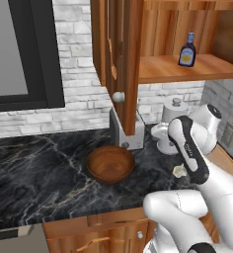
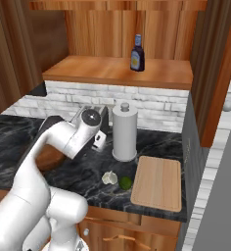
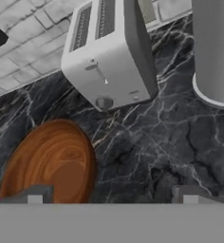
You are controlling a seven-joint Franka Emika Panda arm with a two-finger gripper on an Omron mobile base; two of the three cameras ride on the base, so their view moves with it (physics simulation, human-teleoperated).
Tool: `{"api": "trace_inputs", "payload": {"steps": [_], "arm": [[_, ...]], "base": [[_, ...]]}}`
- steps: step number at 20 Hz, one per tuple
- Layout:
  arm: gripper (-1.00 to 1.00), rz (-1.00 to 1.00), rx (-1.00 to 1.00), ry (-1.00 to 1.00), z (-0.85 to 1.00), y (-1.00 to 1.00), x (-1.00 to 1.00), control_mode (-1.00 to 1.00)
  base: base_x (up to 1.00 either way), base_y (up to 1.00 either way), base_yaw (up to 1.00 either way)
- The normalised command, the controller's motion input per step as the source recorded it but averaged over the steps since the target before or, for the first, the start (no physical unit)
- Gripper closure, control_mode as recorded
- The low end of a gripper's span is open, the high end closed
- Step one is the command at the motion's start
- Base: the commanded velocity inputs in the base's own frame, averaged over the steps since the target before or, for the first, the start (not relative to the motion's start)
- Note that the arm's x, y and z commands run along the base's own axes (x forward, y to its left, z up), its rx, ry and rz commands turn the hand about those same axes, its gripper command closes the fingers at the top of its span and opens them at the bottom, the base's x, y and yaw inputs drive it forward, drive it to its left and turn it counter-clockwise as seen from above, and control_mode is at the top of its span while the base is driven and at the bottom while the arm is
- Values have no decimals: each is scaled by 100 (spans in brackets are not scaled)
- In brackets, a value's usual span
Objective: Open the cabinet. Place the bowl and condiment on the counter. Then place the lime and garlic on the cutting board.
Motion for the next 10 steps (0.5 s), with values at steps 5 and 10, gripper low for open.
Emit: {"api": "trace_inputs", "payload": {"steps": [5,10], "arm": [[-100,-3,-9,-20,43,-26,-25,-100],[-100,-10,-10,-11,51,-18,-5,-100]], "base": [[0,0,0],[0,0,0]]}}
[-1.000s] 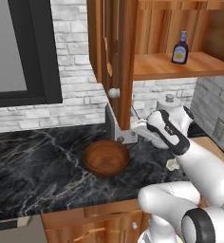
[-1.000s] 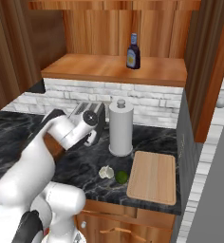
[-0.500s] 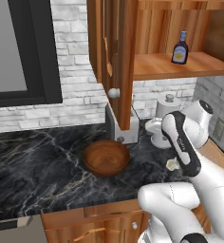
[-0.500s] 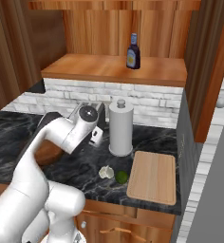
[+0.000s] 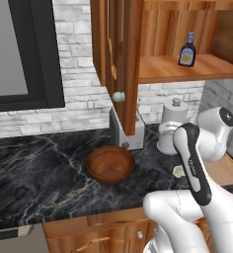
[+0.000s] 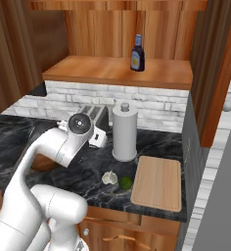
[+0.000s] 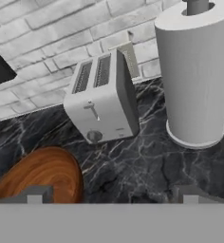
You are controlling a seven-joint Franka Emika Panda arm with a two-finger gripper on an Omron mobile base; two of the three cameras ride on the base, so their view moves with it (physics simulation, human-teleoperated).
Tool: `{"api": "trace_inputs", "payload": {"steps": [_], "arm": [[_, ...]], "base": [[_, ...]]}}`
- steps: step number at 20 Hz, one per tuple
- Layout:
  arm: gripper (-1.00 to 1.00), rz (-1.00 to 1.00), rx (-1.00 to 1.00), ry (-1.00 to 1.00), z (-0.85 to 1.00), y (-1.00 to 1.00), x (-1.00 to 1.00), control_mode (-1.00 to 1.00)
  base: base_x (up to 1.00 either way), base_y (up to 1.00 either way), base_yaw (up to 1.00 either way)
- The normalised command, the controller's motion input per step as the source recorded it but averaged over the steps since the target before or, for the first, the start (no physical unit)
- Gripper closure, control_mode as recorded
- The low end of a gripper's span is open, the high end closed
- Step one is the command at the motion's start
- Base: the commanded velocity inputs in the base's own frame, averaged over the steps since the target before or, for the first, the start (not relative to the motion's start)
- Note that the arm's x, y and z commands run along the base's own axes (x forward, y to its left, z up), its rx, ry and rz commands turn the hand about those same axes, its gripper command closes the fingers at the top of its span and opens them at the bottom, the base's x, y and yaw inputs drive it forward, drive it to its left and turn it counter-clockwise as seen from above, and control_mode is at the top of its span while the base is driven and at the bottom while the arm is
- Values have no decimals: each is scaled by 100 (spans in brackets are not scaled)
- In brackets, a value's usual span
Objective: Open the cabinet. Place the bowl and condiment on the counter. Then place the lime and garlic on the cutting board.
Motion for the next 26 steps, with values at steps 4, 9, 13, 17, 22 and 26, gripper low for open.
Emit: {"api": "trace_inputs", "payload": {"steps": [4,9,13,17,22,26], "arm": [[-100,-11,-10,-1,51,-24,0,-100],[-100,-12,-9,0,52,-29,0,-100],[-100,-12,-7,0,54,-29,0,-100],[-100,-11,-6,0,58,-33,0,-100],[-100,-12,-4,-1,60,-30,0,-100],[-100,-11,-4,-1,57,-25,0,-100]], "base": [[0,0,0],[0,0,0],[0,0,0],[0,0,0],[0,0,0],[0,0,0]]}}
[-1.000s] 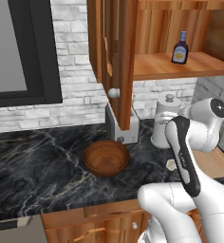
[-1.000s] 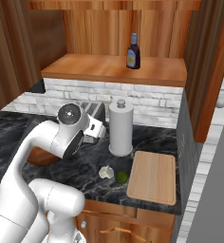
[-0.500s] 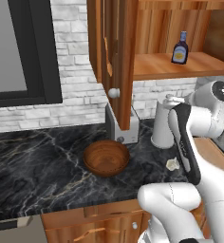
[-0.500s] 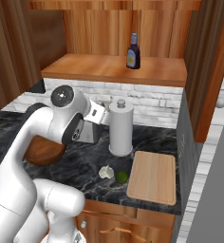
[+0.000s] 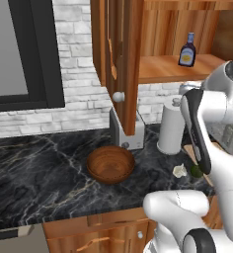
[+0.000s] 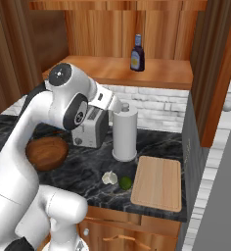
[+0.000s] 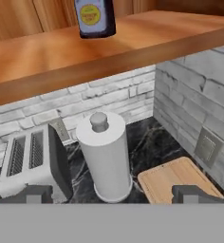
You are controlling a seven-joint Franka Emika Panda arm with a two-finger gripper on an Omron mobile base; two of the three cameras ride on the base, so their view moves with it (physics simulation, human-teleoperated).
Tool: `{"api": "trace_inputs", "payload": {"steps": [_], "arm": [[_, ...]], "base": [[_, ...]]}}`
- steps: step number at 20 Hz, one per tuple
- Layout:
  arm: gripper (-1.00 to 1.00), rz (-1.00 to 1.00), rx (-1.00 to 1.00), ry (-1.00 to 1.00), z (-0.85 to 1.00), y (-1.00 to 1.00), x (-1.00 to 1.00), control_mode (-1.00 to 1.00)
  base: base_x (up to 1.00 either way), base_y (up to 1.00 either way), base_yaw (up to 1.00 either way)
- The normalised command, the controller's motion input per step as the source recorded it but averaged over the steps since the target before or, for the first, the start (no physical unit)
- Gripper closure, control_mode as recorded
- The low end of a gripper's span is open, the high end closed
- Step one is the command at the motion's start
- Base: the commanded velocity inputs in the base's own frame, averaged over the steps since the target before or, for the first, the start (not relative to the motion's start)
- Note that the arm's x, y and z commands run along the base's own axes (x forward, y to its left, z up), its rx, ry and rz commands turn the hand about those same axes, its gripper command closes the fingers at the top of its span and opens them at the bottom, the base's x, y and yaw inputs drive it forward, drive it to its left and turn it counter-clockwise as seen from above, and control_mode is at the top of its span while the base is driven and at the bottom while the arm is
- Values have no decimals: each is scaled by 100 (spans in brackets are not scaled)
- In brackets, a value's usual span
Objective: Open the cabinet. Place the bowl and condiment on the counter. Then place the lime and garlic on the cutting board.
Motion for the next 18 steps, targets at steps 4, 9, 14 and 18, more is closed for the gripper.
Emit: {"api": "trace_inputs", "payload": {"steps": [4,9,14,18], "arm": [[-100,-11,0,-1,57,-24,0,-100],[-100,-10,0,-1,58,-20,0,-100],[-100,-4,1,-5,35,-6,0,-100],[-100,0,0,-3,0,0,2,-100]], "base": [[0,0,0],[0,0,0],[0,0,0],[0,0,0]]}}
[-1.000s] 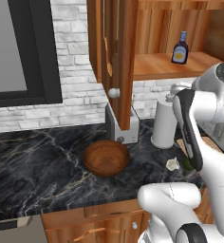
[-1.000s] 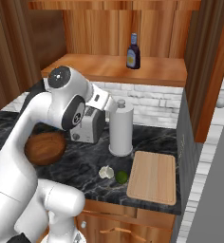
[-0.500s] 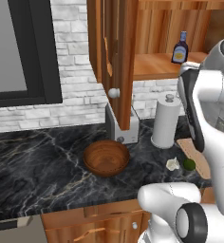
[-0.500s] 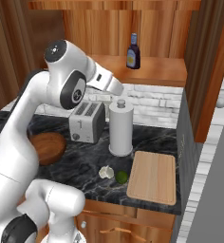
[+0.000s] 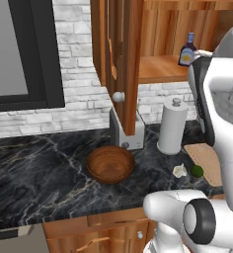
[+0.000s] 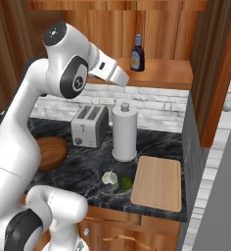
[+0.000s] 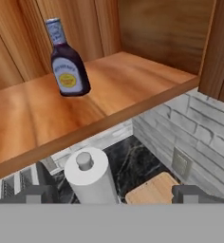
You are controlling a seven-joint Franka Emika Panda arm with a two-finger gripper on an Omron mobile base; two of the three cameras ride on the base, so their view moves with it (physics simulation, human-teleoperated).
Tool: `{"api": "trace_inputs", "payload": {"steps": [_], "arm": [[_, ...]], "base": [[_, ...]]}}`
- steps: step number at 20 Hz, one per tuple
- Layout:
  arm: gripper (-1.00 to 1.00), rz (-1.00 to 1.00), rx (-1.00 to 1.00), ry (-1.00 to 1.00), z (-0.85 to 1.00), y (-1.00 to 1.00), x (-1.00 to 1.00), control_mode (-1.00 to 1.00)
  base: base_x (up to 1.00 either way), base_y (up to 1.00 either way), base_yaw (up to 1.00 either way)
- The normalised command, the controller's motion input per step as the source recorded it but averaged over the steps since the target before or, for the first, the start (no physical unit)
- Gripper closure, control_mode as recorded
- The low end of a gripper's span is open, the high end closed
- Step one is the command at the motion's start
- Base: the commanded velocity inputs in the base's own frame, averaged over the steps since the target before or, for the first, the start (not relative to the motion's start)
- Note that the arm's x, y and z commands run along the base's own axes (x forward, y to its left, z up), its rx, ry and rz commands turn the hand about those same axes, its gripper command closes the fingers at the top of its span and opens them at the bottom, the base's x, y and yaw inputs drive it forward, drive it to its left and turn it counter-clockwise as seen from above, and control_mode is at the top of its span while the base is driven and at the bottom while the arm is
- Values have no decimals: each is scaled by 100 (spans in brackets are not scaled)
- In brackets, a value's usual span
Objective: Open the cabinet. Place the bowl and condiment on the counter. Then place the lime and garlic on the cutting board.
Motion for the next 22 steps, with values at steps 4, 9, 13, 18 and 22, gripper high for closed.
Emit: {"api": "trace_inputs", "payload": {"steps": [4,9,13,18,22], "arm": [[-100,0,0,-10,16,0,27,-100],[-100,2,0,-17,7,0,23,-100],[-100,3,0,-16,10,0,37,-100],[-100,4,0,-11,14,0,50,-100],[-100,5,0,-4,18,0,46,-100]], "base": [[0,0,0],[0,0,0],[0,0,0],[0,0,0],[0,0,0]]}}
